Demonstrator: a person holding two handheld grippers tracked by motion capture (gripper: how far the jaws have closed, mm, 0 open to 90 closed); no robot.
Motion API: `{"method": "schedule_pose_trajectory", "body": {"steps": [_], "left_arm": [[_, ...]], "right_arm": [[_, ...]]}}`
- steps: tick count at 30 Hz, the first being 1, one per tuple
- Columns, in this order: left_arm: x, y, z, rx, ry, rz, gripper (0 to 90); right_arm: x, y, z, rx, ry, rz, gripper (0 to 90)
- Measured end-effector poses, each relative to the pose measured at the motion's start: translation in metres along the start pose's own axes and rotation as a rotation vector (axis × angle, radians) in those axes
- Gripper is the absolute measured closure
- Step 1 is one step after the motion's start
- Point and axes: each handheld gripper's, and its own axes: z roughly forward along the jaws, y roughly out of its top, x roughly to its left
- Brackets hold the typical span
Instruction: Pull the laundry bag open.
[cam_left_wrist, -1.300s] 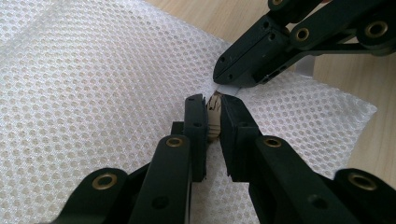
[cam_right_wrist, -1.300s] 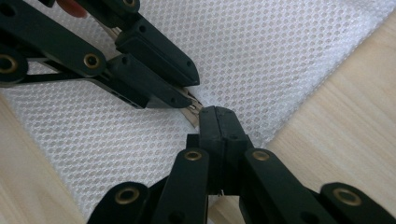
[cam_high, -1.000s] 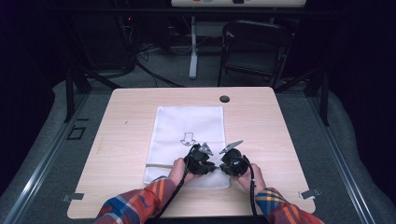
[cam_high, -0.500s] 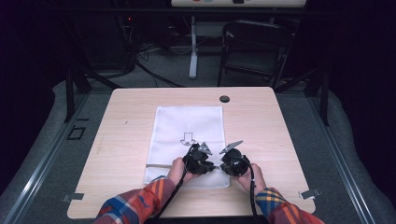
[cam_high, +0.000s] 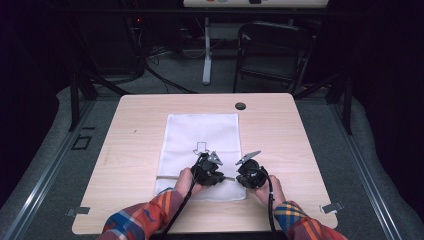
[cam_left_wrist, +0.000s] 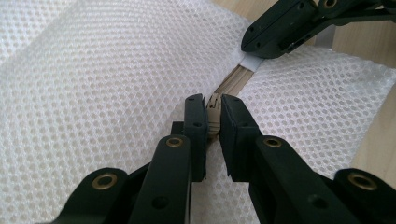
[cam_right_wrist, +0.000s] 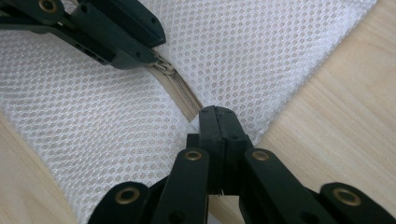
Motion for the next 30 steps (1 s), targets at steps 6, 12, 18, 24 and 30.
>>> {"method": "schedule_pose_trajectory", "body": {"steps": [6,12,18,24,30], "left_arm": [[0.003,-0.002,0.002,-0.014,-0.017,-0.016,80.8],[0.004,-0.002,0.004,-0.023,-0.020,-0.005,80.9],[0.004,-0.002,0.004,-0.023,-0.025,0.001,80.8],[0.004,-0.002,0.004,-0.021,-0.024,0.003,80.9],[0.003,-0.001,0.004,-0.017,-0.019,0.011,81.0]], "right_arm": [[0.001,0.002,-0.001,0.017,-0.006,-0.038,90.0],[0.000,0.006,0.000,-0.005,0.010,-0.030,90.0],[0.006,0.011,0.007,-0.032,-0.001,-0.062,90.0],[0.005,0.011,0.010,-0.046,0.011,-0.066,90.0],[0.007,0.011,0.010,-0.042,0.005,-0.099,90.0]]}}
